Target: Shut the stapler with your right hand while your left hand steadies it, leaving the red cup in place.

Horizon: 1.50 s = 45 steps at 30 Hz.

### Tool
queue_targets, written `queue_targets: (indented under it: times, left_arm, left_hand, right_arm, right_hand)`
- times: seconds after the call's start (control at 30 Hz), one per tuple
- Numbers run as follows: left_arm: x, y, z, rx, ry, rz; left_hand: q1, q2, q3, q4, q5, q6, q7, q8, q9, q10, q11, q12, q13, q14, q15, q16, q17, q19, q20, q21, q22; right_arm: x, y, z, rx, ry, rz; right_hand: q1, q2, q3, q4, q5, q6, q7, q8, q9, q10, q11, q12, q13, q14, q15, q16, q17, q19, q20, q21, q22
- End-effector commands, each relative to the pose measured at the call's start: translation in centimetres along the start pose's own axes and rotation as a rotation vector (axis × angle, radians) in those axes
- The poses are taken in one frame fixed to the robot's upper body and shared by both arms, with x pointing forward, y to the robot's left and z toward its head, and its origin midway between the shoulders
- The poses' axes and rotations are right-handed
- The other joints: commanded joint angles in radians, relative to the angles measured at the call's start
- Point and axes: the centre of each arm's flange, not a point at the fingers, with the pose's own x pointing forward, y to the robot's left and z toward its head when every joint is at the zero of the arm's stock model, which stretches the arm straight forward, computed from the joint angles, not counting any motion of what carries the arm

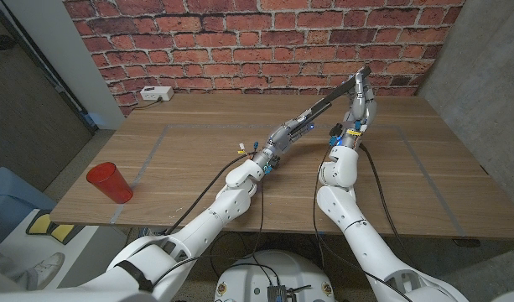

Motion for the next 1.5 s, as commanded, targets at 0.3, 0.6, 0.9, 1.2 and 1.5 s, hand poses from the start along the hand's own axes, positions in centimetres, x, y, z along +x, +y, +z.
queue_targets:
  times: [0.3, 0.6, 0.9, 1.2, 1.5]
  left_arm:
    - [-0.2, -0.1, -0.1, -0.023, 0.003, 0.032]
    - [-0.6, -0.6, -0.1, -0.028, -0.01, 0.048]
    - [-0.9, -0.9, -0.3, -0.026, -0.026, 0.037]
    - [-1.3, -1.0, -0.3, -0.032, -0.028, 0.046]
    - [-1.6, -1.0, -0.4, -0.055, -0.039, 0.059]
  left_hand:
    - [0.01, 0.022, 0.035, 0.026, 0.008, 0.073, 0.012, 0.02, 0.048, 0.01, 0.001, 0.006, 0.009, 0.026, -0.154, 0.006, 0.004, 0.016, -0.008, 0.007, 0.003]
    - [0.013, 0.02, 0.043, 0.027, 0.01, 0.076, 0.01, 0.026, 0.059, 0.015, -0.001, 0.006, 0.013, 0.035, -0.157, 0.0, 0.003, 0.021, -0.013, 0.008, 0.003]
    - [0.01, 0.017, 0.045, 0.031, 0.01, 0.072, 0.002, 0.028, 0.068, 0.016, -0.004, 0.005, 0.016, 0.044, -0.155, -0.002, 0.004, 0.023, -0.016, 0.007, 0.003]
    - [0.005, 0.016, 0.047, 0.036, 0.011, 0.07, -0.003, 0.031, 0.075, 0.019, -0.006, 0.004, 0.019, 0.048, -0.157, -0.005, 0.005, 0.024, -0.019, 0.007, 0.003]
    - [0.005, 0.013, 0.052, 0.037, 0.011, 0.076, -0.002, 0.037, 0.083, 0.022, -0.008, 0.003, 0.021, 0.056, -0.157, -0.008, 0.005, 0.027, -0.018, 0.007, 0.003]
  right_arm:
    - [0.1, 0.0, -0.3, 0.01, 0.011, 0.013]
    - [-0.2, -0.4, -0.2, 0.011, 0.033, 0.012]
    - [-0.1, -0.9, -0.6, 0.04, 0.061, 0.058]
    - [-0.3, -1.0, -0.7, 0.045, 0.061, 0.085]
    - [-0.5, -1.1, -0.7, 0.045, 0.072, 0.108]
  right_hand:
    - [0.018, 0.018, 0.243, -0.071, 0.01, 0.072, -0.053, 0.006, 0.001, 0.095, -0.076, 0.007, -0.009, 0.081, -0.129, -0.008, -0.016, -0.002, -0.146, 0.02, 0.0]
    - [0.008, 0.0, 0.235, -0.073, 0.021, 0.064, -0.067, 0.001, -0.004, 0.099, -0.083, -0.009, -0.035, 0.088, -0.13, -0.03, -0.053, -0.006, -0.143, 0.028, -0.006]
    - [-0.138, -0.061, 0.183, -0.029, 0.028, -0.03, -0.035, -0.022, -0.014, 0.027, -0.047, -0.059, -0.068, 0.037, -0.125, -0.071, -0.104, 0.004, -0.134, 0.01, -0.019]
    - [-0.316, -0.17, 0.128, -0.006, 0.009, -0.188, 0.003, -0.029, -0.047, -0.138, 0.01, -0.196, -0.133, -0.166, -0.115, -0.104, -0.285, 0.014, -0.103, -0.086, -0.024]
    - [-0.456, -0.256, 0.037, 0.013, 0.026, -0.411, 0.024, -0.032, -0.13, -0.381, 0.05, -0.366, -0.207, -0.516, -0.058, -0.101, -0.412, -0.113, -0.006, -0.248, -0.024]
